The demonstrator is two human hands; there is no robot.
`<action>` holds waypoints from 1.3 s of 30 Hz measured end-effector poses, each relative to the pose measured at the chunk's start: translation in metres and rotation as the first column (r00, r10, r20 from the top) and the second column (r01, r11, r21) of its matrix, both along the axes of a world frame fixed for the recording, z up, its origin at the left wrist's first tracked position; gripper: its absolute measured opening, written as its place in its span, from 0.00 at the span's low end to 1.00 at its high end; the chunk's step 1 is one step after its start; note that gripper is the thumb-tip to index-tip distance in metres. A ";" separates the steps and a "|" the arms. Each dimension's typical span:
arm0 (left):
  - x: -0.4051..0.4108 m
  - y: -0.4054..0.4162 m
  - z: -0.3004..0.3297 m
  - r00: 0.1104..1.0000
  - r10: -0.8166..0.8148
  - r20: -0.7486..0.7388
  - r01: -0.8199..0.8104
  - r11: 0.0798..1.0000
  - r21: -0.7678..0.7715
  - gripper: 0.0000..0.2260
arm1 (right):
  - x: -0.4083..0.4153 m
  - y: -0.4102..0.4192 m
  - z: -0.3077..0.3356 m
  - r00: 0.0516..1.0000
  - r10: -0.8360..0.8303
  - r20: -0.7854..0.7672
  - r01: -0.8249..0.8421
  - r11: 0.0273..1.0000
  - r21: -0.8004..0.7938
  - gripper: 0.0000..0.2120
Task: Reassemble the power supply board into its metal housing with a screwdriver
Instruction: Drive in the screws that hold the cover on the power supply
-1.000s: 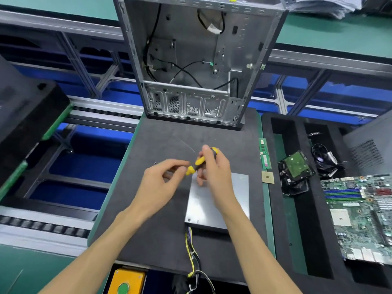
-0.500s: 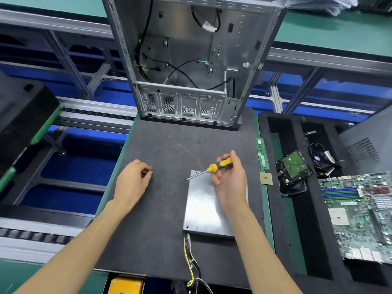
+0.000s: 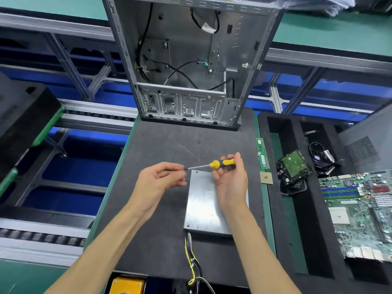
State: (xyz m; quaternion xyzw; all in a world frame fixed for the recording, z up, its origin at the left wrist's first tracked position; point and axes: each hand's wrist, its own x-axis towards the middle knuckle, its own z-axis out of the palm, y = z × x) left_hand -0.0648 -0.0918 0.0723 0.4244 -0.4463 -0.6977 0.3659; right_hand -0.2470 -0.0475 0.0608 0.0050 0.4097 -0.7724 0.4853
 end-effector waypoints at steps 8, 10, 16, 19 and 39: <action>-0.011 0.007 0.015 0.997 0.050 -0.057 -0.051 0.999 -0.001 0.05 | -0.001 0.005 -0.001 0.999 -0.037 0.009 0.037 0.999 -0.012 0.14; -0.013 0.006 0.018 0.997 0.057 0.049 -0.053 0.994 -0.095 0.05 | -0.002 0.005 -0.001 0.999 -0.042 0.007 0.042 0.999 -0.026 0.14; -0.016 -0.004 0.029 0.946 0.025 0.322 0.090 0.938 -0.335 0.06 | -0.008 0.009 -0.003 0.993 -0.083 -0.078 0.081 0.996 -0.025 0.12; -0.021 -0.006 0.034 0.990 -0.058 0.130 0.080 0.982 -0.173 0.06 | -0.012 0.011 0.000 0.991 -0.106 -0.085 0.101 0.993 -0.057 0.13; -0.072 -0.014 0.063 0.983 -0.181 -0.028 0.170 0.958 -0.232 0.03 | -0.057 0.029 0.056 0.940 -0.224 -0.256 0.182 0.967 -0.177 0.14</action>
